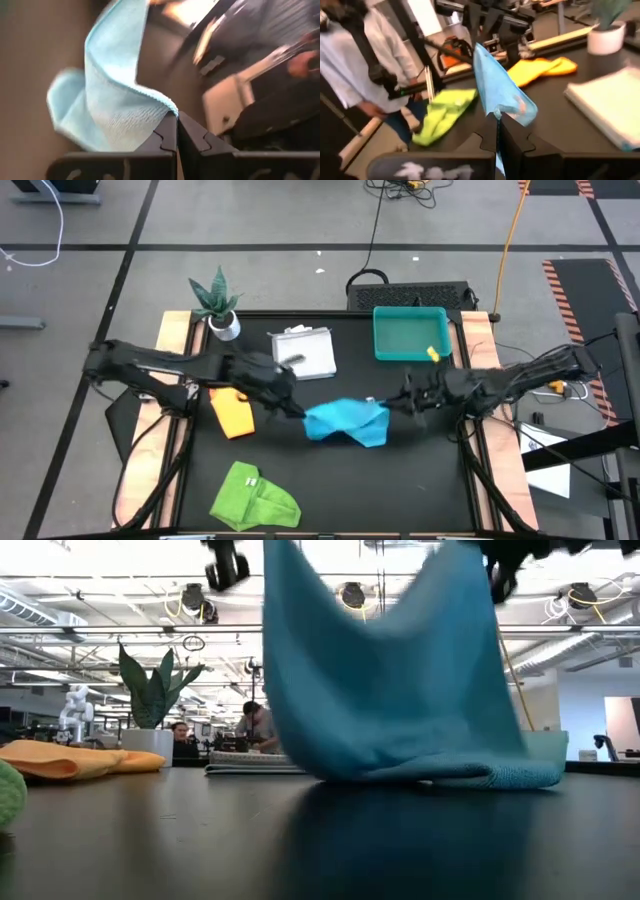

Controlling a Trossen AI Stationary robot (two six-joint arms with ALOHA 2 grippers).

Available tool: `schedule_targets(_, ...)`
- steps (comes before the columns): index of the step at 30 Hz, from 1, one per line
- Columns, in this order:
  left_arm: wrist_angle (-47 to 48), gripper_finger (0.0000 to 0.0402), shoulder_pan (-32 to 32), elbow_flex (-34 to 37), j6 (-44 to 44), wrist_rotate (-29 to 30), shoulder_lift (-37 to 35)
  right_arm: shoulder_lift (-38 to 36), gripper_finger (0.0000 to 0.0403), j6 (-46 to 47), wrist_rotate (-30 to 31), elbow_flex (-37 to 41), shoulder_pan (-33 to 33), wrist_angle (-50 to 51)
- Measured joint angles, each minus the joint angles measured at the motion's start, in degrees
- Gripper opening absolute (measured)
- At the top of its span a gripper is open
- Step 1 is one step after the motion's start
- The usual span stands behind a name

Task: Fold microfiber towels
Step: Fold the blue microfiber towel

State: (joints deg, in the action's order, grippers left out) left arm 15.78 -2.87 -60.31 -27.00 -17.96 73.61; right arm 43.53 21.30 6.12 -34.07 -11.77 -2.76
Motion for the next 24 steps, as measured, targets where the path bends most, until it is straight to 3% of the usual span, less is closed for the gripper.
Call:
schedule_targets(7,0.77,0.0001,6.19,-0.04,2.47,3.12,-13.81,3.93,0.0,-4.49,-0.09,-24.23,7.8,18.7)
schedule_targets(13,4.43,0.0001,16.53,-4.01,11.96,4.13,-17.0,11.6,0.0,-12.1,-1.89,-38.58,20.47,28.18)
schedule_targets(19,14.39,0.0001,26.69,-16.86,21.98,-1.7,-10.9,19.67,0.0,-24.93,-16.69,-47.52,36.43,27.46)
schedule_targets(24,28.52,0.0001,27.67,-31.24,27.04,-4.74,-5.57,21.56,0.0,-35.23,-29.88,-50.73,41.12,28.7)
